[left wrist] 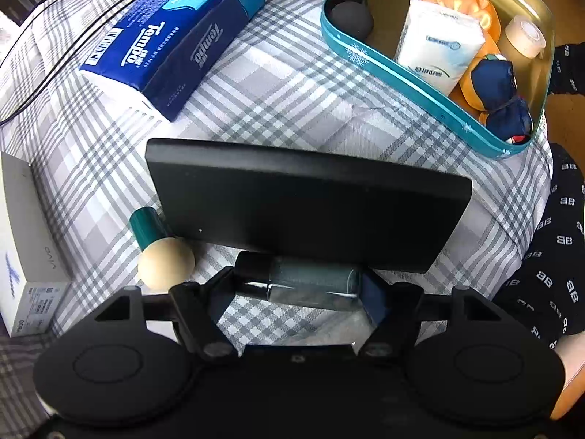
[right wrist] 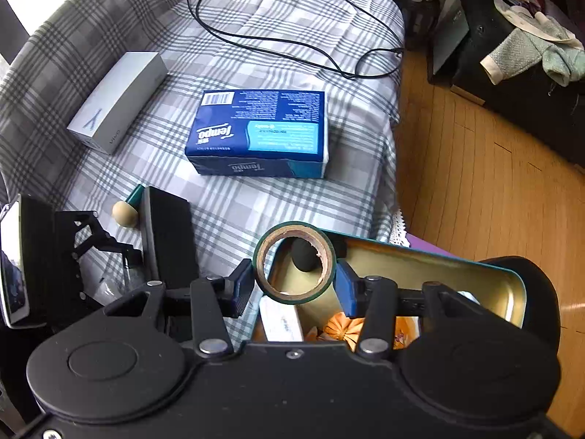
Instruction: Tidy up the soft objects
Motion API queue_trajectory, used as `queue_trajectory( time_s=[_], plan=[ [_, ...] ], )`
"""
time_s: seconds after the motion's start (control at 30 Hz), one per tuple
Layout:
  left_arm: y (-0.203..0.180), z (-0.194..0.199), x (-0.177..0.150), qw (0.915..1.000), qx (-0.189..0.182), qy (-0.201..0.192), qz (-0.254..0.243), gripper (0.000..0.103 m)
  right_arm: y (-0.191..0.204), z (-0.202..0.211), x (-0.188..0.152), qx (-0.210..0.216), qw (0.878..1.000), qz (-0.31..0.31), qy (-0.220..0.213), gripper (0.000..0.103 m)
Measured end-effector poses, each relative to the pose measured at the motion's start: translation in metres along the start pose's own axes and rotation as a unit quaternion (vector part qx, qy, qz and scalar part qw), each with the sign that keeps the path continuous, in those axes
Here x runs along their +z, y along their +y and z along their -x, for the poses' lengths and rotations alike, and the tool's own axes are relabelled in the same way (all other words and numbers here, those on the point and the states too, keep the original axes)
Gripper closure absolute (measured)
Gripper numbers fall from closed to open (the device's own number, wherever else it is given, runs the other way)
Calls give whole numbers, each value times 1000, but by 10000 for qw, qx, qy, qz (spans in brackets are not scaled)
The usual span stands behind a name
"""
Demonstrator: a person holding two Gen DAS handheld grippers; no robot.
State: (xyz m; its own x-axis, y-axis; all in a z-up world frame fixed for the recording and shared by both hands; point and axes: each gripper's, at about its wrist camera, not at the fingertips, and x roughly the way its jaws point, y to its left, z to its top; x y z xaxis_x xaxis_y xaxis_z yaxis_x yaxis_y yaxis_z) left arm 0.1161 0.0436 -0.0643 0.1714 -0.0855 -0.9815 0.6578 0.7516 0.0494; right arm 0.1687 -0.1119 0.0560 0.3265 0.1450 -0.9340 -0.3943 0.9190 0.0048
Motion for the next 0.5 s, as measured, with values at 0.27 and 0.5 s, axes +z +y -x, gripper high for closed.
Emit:
queue_trajectory(
  time_s=[0.27, 0.5],
  plan=[
    [2, 45, -16, 9941, -5, -348, 1031, 34, -52, -1, -21, -564, 9968, -574, 0, 56],
    [-3, 89, -15, 9839, 232, -568, 1680, 34, -94, 1, -39, -904, 9885, -1216, 26, 56]
  ],
)
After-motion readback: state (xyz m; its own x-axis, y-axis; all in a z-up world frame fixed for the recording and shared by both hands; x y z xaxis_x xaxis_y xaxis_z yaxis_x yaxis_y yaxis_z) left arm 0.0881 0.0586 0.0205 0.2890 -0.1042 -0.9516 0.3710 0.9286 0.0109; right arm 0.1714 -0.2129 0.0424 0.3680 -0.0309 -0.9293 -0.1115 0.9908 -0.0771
